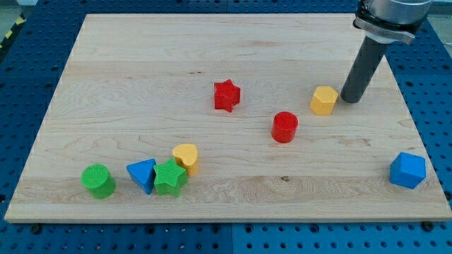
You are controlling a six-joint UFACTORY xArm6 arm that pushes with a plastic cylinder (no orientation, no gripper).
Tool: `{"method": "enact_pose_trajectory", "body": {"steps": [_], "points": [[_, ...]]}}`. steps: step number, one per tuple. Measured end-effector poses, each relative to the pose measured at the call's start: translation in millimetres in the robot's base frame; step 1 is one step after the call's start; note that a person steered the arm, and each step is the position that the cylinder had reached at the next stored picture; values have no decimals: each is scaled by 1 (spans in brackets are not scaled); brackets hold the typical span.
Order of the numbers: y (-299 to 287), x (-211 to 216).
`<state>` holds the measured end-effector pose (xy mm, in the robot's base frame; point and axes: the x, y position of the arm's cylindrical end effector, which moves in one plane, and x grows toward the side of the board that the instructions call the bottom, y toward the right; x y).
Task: Point your arm towards the red circle
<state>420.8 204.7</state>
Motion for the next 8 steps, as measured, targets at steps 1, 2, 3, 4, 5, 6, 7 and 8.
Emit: {"method": "enact_pose_trajectory", "body": {"steps": [1, 2, 3, 4, 5, 6, 7, 8], "points": [[-8, 2], [-23, 4], [-51, 4], [-58, 4], [-14, 7], [14, 24], [14, 41], [-7, 43]]}}
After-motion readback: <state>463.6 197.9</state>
